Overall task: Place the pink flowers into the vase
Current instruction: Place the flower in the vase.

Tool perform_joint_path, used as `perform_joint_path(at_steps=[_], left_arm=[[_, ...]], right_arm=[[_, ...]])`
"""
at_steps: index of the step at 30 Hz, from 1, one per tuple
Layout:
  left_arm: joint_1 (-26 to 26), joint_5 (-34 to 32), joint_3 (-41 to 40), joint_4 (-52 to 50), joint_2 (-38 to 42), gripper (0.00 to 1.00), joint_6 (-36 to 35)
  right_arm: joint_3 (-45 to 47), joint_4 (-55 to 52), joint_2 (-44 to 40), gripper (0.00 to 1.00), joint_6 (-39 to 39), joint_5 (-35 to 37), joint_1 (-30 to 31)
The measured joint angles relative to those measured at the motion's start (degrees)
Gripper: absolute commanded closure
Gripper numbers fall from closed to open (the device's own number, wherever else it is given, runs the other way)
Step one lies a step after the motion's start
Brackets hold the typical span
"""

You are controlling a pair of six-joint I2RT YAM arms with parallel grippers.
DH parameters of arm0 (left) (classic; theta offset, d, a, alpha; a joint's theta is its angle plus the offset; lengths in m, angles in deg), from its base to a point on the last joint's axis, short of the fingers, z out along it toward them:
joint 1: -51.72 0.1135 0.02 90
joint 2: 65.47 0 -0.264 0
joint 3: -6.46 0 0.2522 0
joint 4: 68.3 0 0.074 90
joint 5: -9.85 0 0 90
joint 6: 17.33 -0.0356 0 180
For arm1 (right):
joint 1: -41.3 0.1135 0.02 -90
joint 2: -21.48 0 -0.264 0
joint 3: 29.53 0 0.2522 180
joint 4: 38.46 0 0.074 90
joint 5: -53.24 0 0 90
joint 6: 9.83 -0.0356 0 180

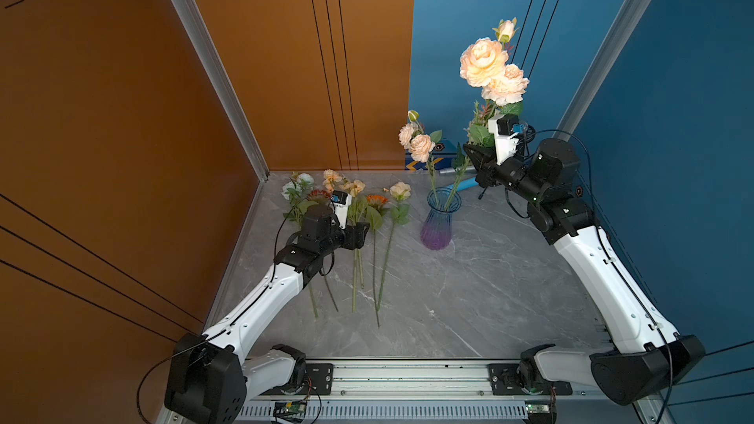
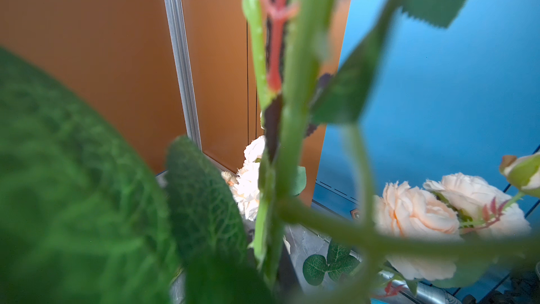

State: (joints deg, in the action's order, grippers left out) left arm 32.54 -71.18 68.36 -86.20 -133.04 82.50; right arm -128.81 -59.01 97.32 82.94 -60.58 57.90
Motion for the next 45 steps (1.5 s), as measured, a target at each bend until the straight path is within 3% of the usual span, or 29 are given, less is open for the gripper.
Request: perform_joint_path(at_steps=[10, 19, 32, 45], left_arm=[[0.0, 0.0, 0.0, -0.2, 0.0, 0.22, 0.0], [0.0, 0.0, 0.0, -0.2, 0.0, 0.22, -0.6], [0.0, 0.0, 0.0, -0.4, 0.0, 0.22, -0.6], [0.0, 0.0, 0.0, -0.4, 0.0, 0.22, -0.7]], right_arm=[[0.0, -0.1, 2.4, 0.94, 0.3, 0.1, 0.7], [4.2, 0.9, 2.2, 0.90, 4.1, 3.1, 5.6], [12.2, 3.0, 0.8, 0.84, 4.7, 9.0, 6.0], [13.0, 5.4, 1.7, 0.81, 3.8, 13.3, 6.0]])
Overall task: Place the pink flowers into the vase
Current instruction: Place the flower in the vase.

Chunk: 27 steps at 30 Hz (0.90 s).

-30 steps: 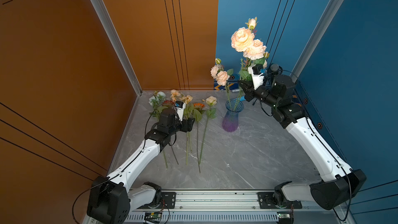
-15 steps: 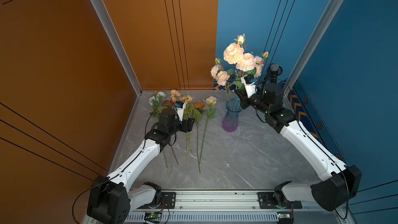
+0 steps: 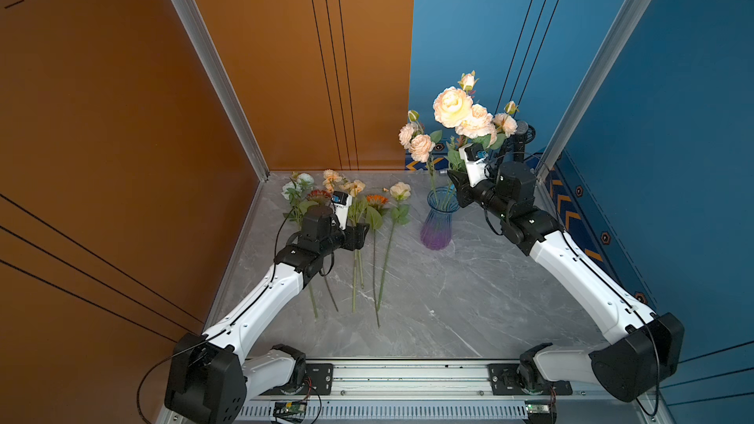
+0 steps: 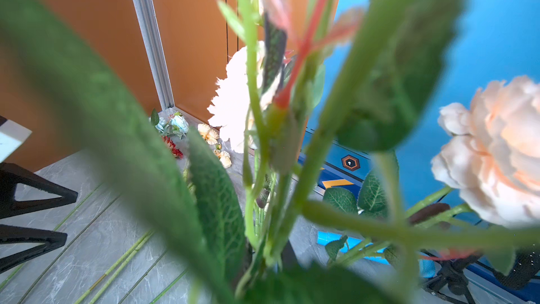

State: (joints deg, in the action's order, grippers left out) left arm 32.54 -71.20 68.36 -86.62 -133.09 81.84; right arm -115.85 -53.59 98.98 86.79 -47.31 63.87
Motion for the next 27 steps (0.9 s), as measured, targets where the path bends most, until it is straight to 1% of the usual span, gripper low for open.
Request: perform_joint_path(at_steps=[2, 6, 14, 17, 22, 27], left_arm=[[0.0, 0.0, 0.0, 0.0, 0.0, 0.22, -0.2], [0.0, 0.0, 0.0, 0.0, 0.0, 0.22, -0.4], [0.0, -0.2, 0.0, -0.1, 0.0, 0.22, -0.4], [0.0, -0.5, 0.0, -0.1, 0.0, 0.22, -0.4], [0.0, -0.9, 0.0, -0.5, 0.0, 0.22, -0.4], [0.0, -1.1, 0.0, -0.9, 0.0, 0.22, -0.7]], right_arm=[[0.0, 0.1, 0.8, 0.80, 0.0, 0.4, 0.0], [-0.7, 0.0, 2.7, 0.74, -0.2, 0.9, 0.0], [-3.2, -0.2, 4.0, 0.53, -0.3, 1.8, 0.0], [-4.0, -0.7, 4.0, 0.48, -0.4, 1.8, 0.0], [-5.7, -2.1, 4.1, 0.43, -0.2, 1.8, 0.5], [-9.2, -3.3, 5.8, 0.42, 0.8, 1.6, 1.5]])
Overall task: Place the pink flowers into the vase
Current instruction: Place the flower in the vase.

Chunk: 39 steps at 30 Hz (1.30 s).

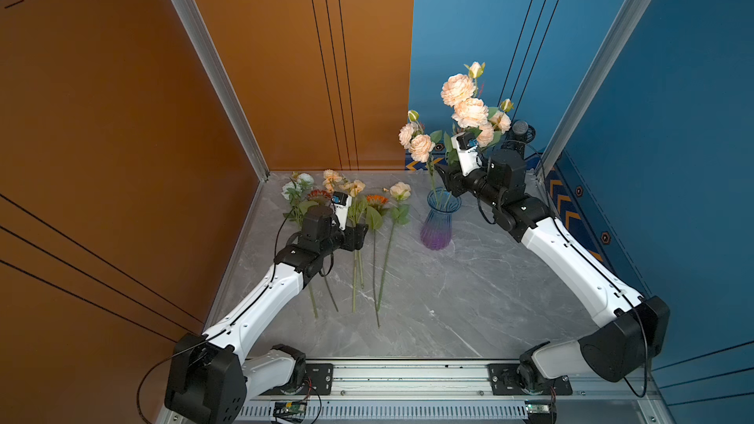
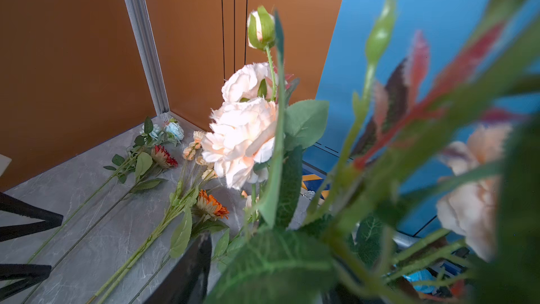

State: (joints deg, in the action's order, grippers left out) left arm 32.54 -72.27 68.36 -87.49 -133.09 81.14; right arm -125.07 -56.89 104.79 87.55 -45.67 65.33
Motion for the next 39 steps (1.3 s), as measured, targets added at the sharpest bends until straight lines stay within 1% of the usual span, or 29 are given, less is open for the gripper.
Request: perform_joint_path(at_steps=[4, 20, 26, 33, 39], left_arm=[[0.0, 0.0, 0.0, -0.1, 0.0, 0.22, -0.1], [0.0, -0.4, 0.0, -0.2, 0.2, 0.22, -0.3], [0.0, -0.4, 0.0, -0.2, 0.2, 0.22, -0.3], [0.0, -0.4, 0.0, 0.2, 0.0, 0.22, -0.3], [-0.7, -2.1, 0.4, 1.6, -3.1, 0.22, -0.2]], right_arm=[[-2.4, -0.8, 1.6, 0.42, 0.6, 0.3, 0.2], [-3.0, -6.4, 0.0, 0.41, 2.5, 4.7, 1.6], [-3.2, -7.9, -4.5, 0.40, 3.4, 5.2, 2.9], [-3.2, -8.9, -12.2, 0.39, 3.8, 5.7, 3.4], [-2.3, -8.8, -18.5, 0.39, 3.8, 5.8, 3.4]])
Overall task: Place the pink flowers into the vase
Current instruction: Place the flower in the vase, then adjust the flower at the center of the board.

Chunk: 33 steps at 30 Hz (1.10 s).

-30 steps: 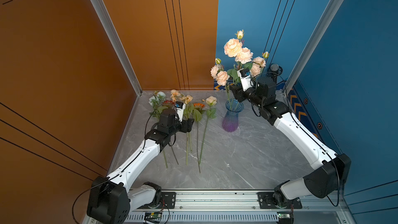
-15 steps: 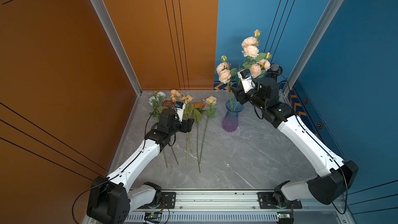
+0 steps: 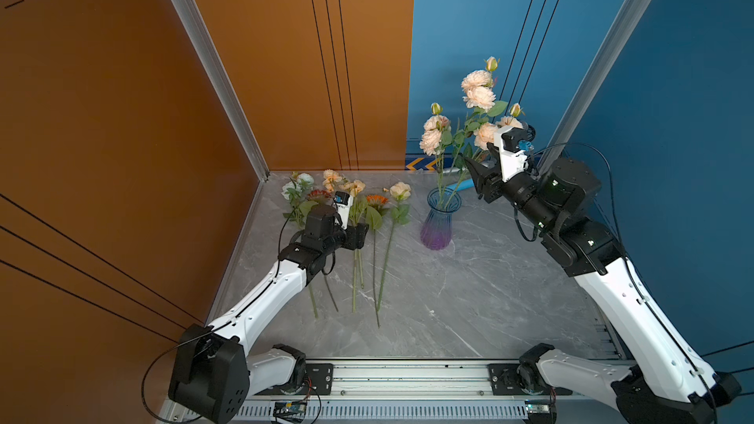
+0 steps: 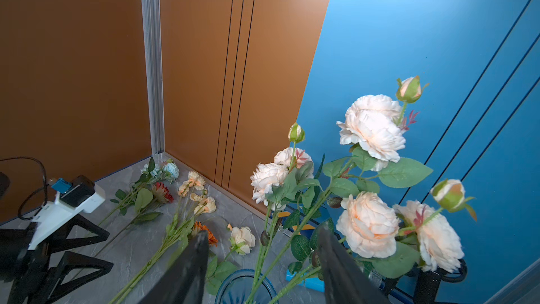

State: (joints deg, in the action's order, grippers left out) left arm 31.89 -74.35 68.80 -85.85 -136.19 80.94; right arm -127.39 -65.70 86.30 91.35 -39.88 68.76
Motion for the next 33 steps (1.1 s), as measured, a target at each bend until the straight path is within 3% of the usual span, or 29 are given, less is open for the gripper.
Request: perform_joint_path(at_steps=[18, 29, 33], left_arm=[[-2.0, -12.8, 21.2, -0.5, -27.6, 0.23, 2.4], [-1.5, -24.0, 22.5, -4.7, -32.2, 0.24, 7.6], [1.2, -24.7, 22.0, -4.9, -32.3, 0.24, 10.1]], right_arm=[[11.5, 0.2, -10.6, 0.37, -1.6, 0.0, 1.2], [13.6, 0.2, -9.7, 0.37, -2.2, 0.4, 1.2], [14.3, 0.2, -8.1, 0.37, -2.2, 0.4, 1.2]])
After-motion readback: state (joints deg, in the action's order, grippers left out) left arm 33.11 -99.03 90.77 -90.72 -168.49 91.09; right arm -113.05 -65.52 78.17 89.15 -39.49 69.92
